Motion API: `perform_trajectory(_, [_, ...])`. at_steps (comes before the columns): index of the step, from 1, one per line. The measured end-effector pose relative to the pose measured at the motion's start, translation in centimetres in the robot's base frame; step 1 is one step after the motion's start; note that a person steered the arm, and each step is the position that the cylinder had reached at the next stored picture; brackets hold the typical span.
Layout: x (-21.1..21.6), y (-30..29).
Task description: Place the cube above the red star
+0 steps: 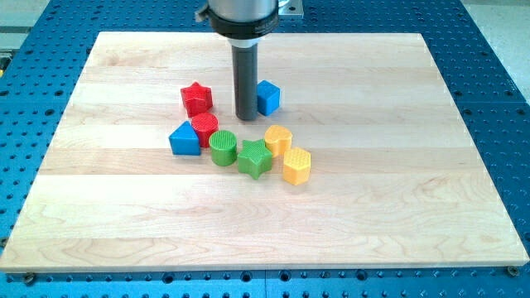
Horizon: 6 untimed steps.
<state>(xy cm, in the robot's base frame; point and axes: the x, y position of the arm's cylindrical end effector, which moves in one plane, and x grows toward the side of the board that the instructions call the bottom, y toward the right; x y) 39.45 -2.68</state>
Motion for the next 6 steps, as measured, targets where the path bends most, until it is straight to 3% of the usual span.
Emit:
perform_trajectory(1, [3.9,3.0])
perform_trajectory(2, [0.7,7.3])
perform_trajectory(3, [-1.4,4.6])
perform_trajectory(4, [-2.0,-2.5])
perform_trajectory(6, [-4.7,-3.9])
